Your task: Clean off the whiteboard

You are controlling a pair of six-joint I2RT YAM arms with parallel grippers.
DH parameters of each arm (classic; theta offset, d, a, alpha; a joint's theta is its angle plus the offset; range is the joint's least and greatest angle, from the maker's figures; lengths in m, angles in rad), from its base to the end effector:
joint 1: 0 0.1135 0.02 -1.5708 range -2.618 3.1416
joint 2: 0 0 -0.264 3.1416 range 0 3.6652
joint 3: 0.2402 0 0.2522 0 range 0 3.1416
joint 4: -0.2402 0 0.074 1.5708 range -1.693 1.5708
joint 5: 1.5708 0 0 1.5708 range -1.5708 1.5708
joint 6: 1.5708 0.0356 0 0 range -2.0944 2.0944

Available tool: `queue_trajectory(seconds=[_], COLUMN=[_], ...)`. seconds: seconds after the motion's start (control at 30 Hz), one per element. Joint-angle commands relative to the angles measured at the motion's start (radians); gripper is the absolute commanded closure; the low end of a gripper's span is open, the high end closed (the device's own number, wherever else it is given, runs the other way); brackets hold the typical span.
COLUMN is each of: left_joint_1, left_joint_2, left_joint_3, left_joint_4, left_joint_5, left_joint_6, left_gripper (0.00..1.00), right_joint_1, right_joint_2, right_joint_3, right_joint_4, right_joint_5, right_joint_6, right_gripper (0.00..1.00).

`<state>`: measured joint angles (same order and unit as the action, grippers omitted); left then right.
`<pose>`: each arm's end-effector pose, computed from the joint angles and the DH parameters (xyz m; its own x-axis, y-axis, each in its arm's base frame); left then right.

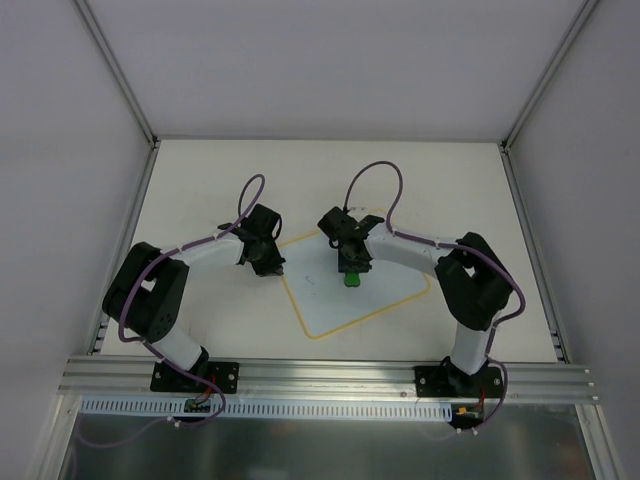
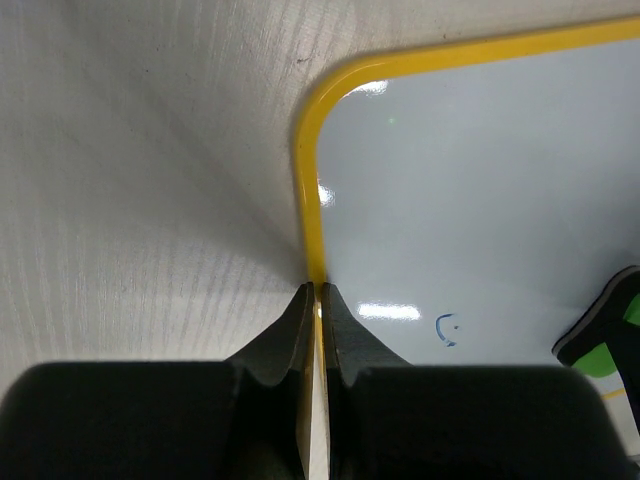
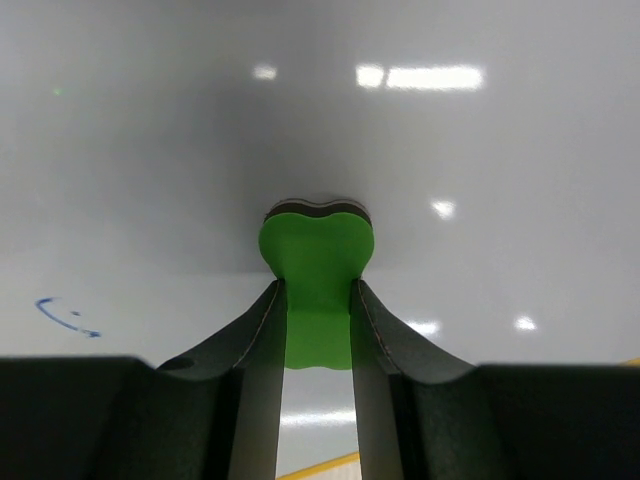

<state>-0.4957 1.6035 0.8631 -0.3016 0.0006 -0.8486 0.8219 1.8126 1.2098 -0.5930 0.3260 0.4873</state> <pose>0.2685 -0.1452 0.1618 -0.8592 -0.3884 -0.3331 -0.2553 0.8895 -0.3789 0.2524 0.2548 0.1801 -0.8473 -0.2600 -0.4632 -0.2459 0.9649 -0.0918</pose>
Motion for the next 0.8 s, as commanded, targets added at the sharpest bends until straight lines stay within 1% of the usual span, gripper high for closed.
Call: queue_trajectory(seconds=[0.0,0.03,0.2,0.4,0.6,0.77], left_joint_1=[0.008,0.008,0.008,0.008,0.008,0.006], left_joint_2=[0.006,0.006,0.004,-0.002,0.001,0.01], left_joint_3=[-0.013,-0.013,-0.016,-0.016,-0.019,-0.021], left_joint_4=[-0.06,-0.059,-0.057,-0.05,-0.048,-0.045], left_joint_5=[-0.004,-0.004,-0.004,0.022,0.015,0.006], left_joint_6=[0.028,0.028,0.023,0.014,0.003,-0.01], left_gripper=[1.0,1.0,1.0,1.0,1.0,1.0], right_joint_1=[0.037,0.055,0.109,0.166,0.174,0.172], right_joint_2=[0.094,0.114,0.218,0.278,0.298,0.263], right_joint_3=[0.085,0.123,0.214,0.312,0.333,0.277], right_joint_4=[-0.004,-0.002,-0.001,0.001,0.006,-0.007], right_joint_5=[-0.039,-0.059,-0.105,-0.145,-0.154,-0.143], right_joint_6=[-0.018,-0.018,-0.023,-0.049,-0.049,-0.038], right_gripper=[0.86,0.86,0.86,0.86,0.86,0.86])
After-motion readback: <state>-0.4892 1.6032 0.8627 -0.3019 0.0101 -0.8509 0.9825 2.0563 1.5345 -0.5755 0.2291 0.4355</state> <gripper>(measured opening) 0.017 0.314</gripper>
